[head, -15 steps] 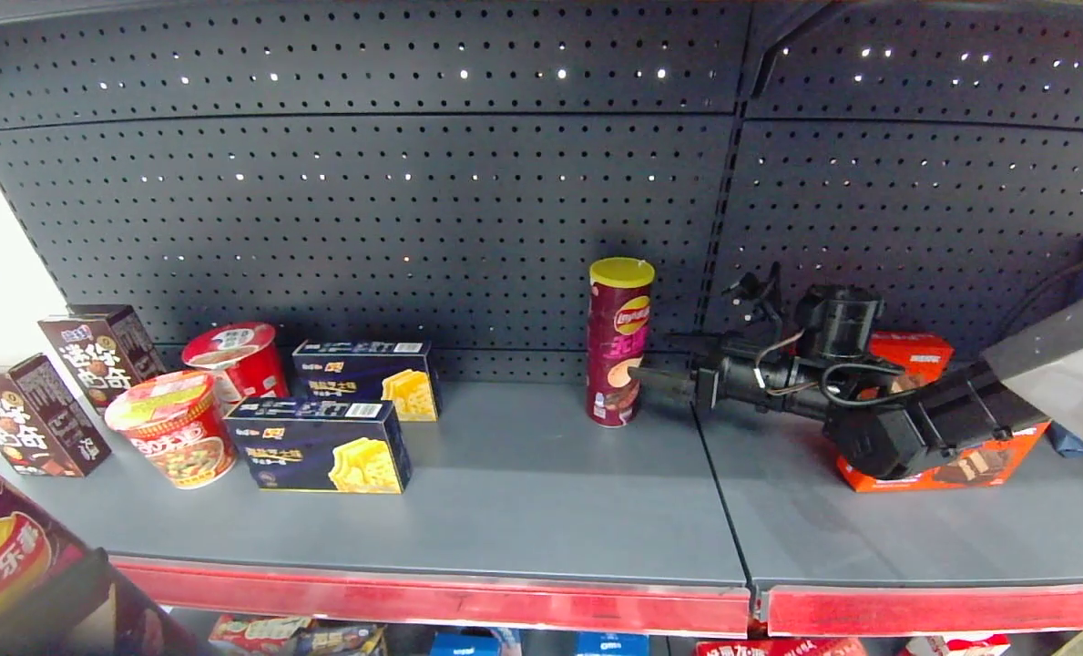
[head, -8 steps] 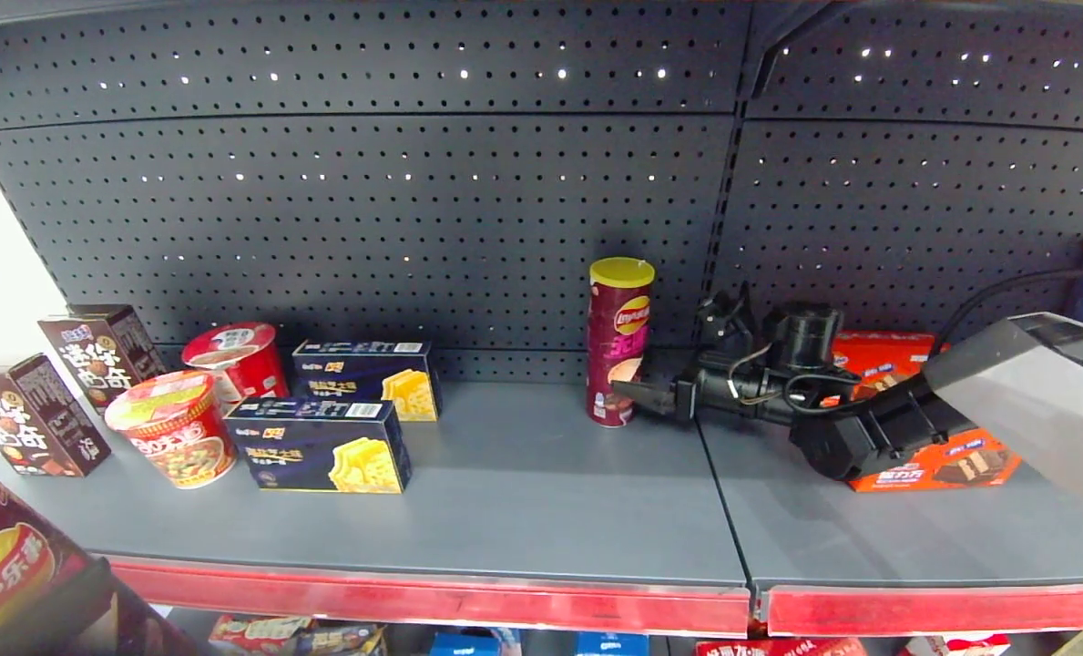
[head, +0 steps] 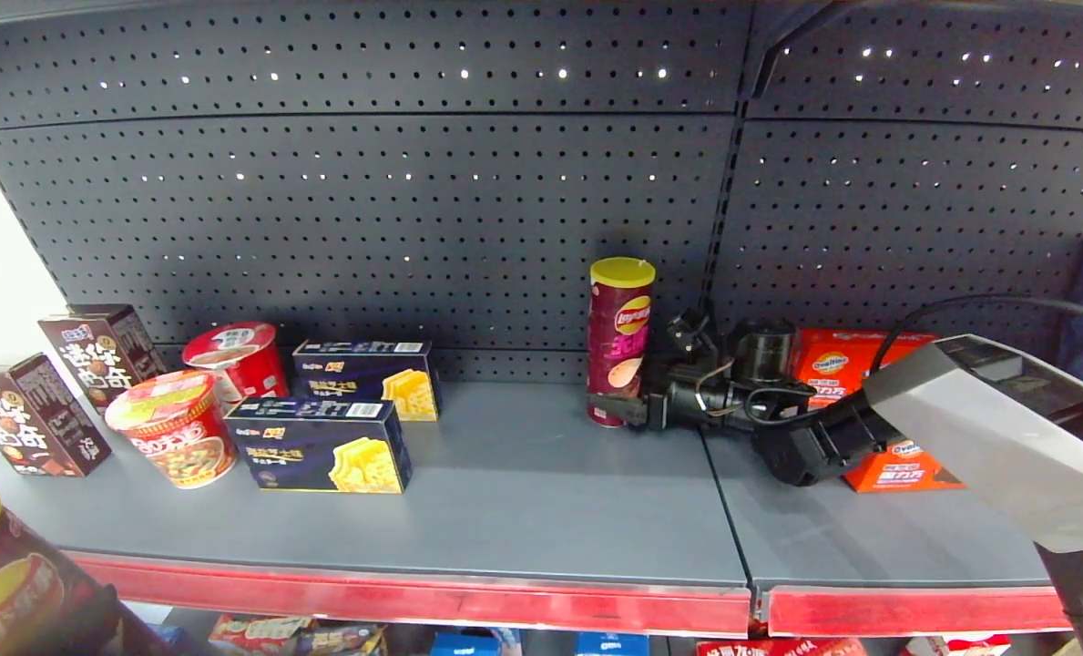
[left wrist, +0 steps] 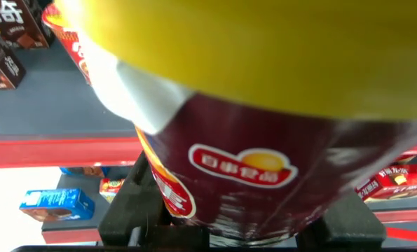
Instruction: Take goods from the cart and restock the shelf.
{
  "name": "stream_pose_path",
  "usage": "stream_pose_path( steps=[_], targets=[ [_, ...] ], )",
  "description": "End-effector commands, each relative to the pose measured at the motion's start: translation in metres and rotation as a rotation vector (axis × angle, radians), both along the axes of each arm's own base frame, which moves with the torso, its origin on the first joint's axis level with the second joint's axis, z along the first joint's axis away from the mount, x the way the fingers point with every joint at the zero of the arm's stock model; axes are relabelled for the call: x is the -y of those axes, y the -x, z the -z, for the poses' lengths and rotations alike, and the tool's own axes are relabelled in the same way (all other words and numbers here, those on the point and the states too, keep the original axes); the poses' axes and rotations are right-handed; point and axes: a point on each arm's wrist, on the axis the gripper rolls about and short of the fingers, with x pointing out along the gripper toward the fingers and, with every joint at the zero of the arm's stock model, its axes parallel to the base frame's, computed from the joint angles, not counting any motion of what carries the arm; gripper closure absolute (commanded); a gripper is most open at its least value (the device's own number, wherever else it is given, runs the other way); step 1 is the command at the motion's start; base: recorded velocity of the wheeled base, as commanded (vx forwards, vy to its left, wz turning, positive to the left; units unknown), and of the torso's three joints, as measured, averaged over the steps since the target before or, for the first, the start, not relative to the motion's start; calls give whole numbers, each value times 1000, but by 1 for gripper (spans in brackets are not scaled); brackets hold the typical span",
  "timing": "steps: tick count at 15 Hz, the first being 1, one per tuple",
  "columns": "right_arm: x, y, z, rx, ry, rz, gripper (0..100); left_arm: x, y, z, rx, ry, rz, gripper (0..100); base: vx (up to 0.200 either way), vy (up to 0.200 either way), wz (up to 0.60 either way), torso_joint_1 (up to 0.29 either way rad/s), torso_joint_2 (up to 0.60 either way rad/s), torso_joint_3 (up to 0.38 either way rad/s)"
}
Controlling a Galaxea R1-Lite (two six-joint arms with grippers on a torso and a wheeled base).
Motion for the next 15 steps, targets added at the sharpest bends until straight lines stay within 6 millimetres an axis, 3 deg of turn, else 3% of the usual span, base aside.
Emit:
stream_pose_path(
  steps=[1, 6, 7, 14, 15],
  targets=[
    [-2, -4, 8, -6, 3, -2, 0, 0, 2, 2, 4, 0, 0, 100, 0, 0, 0, 0, 0, 0],
    [-5, -7, 10, -5, -10, -4, 0, 0, 3, 3, 4, 0, 0, 100, 0, 0, 0, 0, 0, 0],
    [-5, -7, 11, -4, -9, -6, 100, 0, 3, 4, 1, 0, 0, 100, 0, 0, 0, 0, 0, 0],
    [-9, 0, -4, 29, -21, -5, 100, 0, 7, 9, -31, 0, 3, 100, 0, 0, 0, 0, 0, 0],
    [-11, 6, -16, 45, -27, -11, 100, 0, 13, 11, -44, 0, 5, 100, 0, 0, 0, 0, 0, 0]
  ],
)
